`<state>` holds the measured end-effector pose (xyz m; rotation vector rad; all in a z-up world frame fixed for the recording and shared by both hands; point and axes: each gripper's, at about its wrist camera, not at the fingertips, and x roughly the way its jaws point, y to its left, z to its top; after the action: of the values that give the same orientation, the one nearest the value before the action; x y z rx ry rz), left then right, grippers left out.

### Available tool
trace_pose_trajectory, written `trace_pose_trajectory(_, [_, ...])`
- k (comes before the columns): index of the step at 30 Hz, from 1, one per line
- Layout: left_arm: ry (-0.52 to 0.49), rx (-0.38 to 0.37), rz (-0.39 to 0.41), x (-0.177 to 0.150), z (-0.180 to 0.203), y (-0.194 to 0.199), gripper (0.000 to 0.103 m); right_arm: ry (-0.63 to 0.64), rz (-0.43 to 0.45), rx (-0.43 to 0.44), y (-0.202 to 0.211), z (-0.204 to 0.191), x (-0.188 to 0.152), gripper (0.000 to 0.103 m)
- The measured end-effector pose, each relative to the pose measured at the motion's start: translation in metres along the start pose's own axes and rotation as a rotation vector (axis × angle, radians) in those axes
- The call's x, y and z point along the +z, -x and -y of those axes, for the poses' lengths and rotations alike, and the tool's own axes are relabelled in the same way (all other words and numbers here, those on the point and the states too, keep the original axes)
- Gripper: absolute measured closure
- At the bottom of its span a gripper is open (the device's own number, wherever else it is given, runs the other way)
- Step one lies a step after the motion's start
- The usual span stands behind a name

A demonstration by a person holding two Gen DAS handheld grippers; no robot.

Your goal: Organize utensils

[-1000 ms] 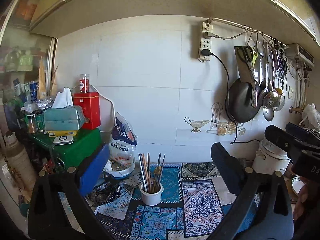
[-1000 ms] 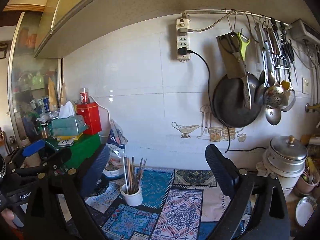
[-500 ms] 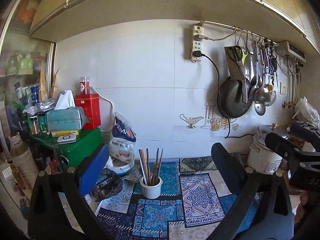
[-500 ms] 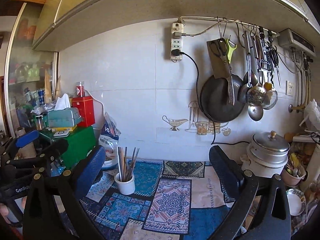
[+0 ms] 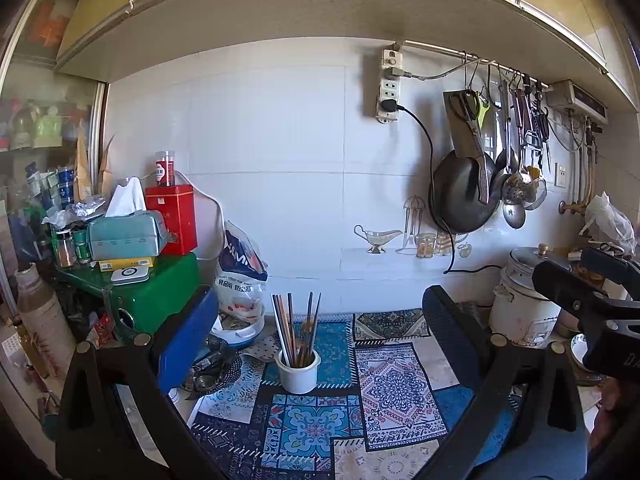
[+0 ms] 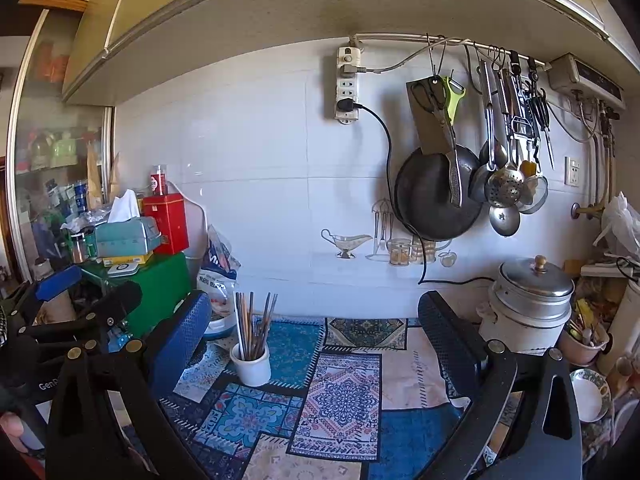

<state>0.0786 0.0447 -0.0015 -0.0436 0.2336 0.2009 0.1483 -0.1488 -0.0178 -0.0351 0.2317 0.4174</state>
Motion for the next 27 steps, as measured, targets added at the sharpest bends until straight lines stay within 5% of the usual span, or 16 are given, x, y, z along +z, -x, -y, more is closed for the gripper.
trace_pose_trajectory(27, [0.023,-0.034,-0.022,-0.001,-0.007,-0.010,0.001,0.003,-0.007,0.009,-0.007,-0.008,0.002,0.000])
